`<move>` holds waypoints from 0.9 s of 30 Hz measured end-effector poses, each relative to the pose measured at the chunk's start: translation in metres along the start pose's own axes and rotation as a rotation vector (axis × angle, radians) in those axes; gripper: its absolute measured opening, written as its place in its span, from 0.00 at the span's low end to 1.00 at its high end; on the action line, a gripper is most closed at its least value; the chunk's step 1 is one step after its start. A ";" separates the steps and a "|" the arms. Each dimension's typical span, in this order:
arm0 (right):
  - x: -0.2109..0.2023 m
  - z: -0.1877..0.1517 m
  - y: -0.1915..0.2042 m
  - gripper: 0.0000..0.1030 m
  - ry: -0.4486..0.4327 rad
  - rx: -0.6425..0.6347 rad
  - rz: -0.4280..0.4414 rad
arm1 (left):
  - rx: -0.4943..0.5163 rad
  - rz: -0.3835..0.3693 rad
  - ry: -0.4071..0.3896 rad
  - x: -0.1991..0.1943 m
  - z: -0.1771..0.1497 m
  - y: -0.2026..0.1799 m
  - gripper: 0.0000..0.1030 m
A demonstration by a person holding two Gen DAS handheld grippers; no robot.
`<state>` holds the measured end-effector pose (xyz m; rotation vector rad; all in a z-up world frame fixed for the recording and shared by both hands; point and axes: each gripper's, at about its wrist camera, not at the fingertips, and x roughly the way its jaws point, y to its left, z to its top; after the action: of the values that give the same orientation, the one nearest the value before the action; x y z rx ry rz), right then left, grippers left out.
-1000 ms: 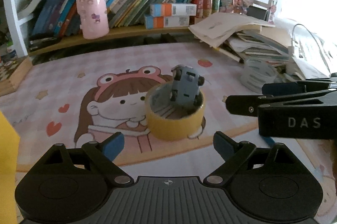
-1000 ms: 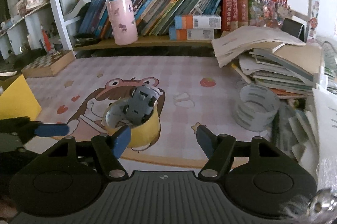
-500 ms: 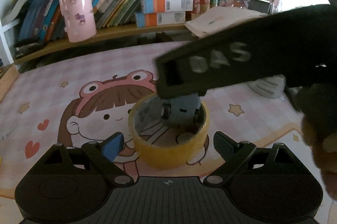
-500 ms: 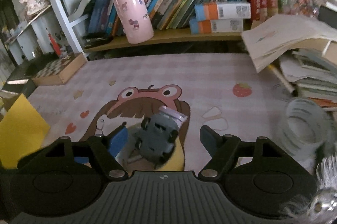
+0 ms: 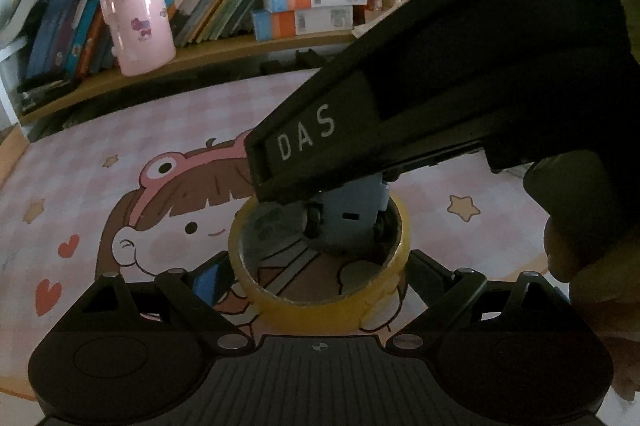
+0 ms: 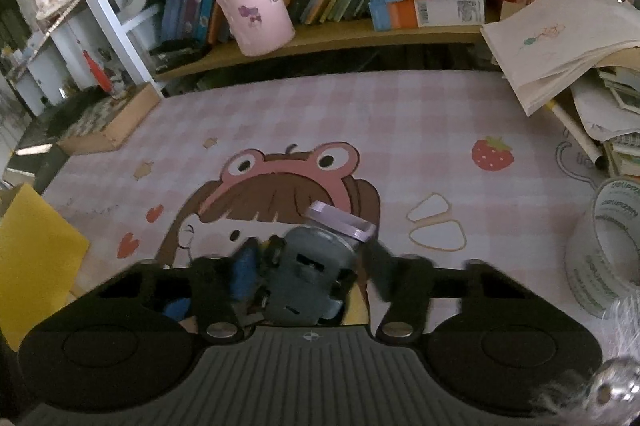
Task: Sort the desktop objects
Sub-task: 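Close the right tool on the grey toy car and lift it out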
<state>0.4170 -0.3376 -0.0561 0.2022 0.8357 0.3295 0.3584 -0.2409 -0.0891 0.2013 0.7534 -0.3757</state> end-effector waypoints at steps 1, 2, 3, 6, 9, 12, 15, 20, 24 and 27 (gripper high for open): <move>0.000 0.000 -0.001 0.45 -0.001 0.001 0.002 | 0.001 -0.001 0.000 0.001 0.000 0.000 0.91; 0.000 0.000 -0.001 0.45 -0.002 0.002 0.003 | 0.002 -0.001 0.001 0.002 0.001 0.000 0.91; -0.001 0.000 -0.001 0.43 -0.005 0.004 0.007 | 0.003 0.000 0.002 0.004 0.001 0.000 0.91; -0.011 0.000 -0.001 0.40 -0.048 0.017 0.029 | 0.003 0.003 0.001 0.005 0.002 0.000 0.91; -0.021 0.001 -0.002 0.39 -0.089 0.035 0.040 | 0.022 0.010 -0.002 0.008 0.004 -0.001 0.91; -0.033 0.006 -0.003 0.39 -0.144 0.041 0.042 | 0.024 0.010 0.006 0.012 0.005 -0.002 0.91; -0.047 0.012 -0.003 0.39 -0.203 0.036 0.022 | 0.021 0.001 0.004 0.014 0.004 0.000 0.86; -0.065 0.014 -0.011 0.39 -0.261 0.050 -0.032 | 0.025 0.001 0.001 0.012 0.004 0.002 0.85; -0.071 0.010 -0.022 0.39 -0.254 0.069 -0.058 | -0.010 0.010 -0.025 -0.004 0.004 0.010 0.85; -0.073 0.004 -0.028 0.39 -0.234 0.067 -0.082 | -0.036 0.012 -0.054 -0.021 0.005 0.019 0.85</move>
<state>0.3804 -0.3906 -0.0110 0.2632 0.6218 0.1961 0.3551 -0.2201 -0.0704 0.1612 0.7052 -0.3549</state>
